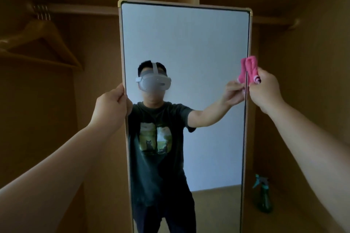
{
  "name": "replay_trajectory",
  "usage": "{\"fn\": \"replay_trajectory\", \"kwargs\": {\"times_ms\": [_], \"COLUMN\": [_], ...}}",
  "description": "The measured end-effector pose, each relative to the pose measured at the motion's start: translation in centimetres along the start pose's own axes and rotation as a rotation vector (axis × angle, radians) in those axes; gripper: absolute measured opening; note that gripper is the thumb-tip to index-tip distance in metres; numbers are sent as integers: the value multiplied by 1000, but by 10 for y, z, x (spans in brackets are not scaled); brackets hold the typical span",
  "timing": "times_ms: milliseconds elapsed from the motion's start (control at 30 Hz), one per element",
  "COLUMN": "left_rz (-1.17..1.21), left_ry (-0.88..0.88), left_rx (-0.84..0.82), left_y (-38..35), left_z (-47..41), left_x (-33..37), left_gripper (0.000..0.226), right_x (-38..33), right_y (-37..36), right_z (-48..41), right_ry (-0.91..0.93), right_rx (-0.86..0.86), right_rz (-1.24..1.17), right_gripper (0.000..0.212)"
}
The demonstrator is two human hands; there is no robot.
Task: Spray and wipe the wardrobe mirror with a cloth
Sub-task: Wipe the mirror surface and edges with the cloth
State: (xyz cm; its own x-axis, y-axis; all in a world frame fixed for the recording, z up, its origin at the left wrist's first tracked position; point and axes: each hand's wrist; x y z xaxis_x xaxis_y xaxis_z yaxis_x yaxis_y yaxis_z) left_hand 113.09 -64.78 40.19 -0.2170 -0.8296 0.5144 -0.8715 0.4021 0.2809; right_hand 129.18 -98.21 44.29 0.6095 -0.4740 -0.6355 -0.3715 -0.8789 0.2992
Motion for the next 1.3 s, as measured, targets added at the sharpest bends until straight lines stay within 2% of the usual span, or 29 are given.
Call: {"fn": "replay_trajectory", "kwargs": {"times_ms": [300,433,633,800,1067,1300], "left_rz": [139,111,165,154,149,88], "left_ry": [45,50,91,137,185,199], "left_rx": [53,29,42,49,31,-12], "left_y": [-5,-7,-13,-20,-27,-28], "left_z": [13,22,43,51,64,73], "left_x": [11,5,2,-10,-23,-36], "left_gripper": [22,22,49,32,41,33], "right_x": [13,27,43,54,71,81], "right_y": [-7,-10,-16,-23,-29,-33], "right_z": [14,17,22,31,45,56], "right_ry": [23,50,73,63,46,27], "right_rx": [12,9,-3,-9,-33,-53], "right_rz": [-28,-27,-30,-23,-27,-30], "right_gripper": [47,46,53,55,48,51]}}
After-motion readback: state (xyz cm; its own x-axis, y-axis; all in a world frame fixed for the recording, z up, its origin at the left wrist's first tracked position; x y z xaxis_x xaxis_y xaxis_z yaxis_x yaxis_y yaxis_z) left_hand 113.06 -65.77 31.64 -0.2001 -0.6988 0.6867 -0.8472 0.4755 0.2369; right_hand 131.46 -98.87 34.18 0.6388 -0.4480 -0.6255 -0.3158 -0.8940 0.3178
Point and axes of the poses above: each hand's wrist, its own z-axis away from the middle knuckle, its own y-axis out of the back of the hand, x = y × z, and after that the axes turned 3 degrees about z, right-handed
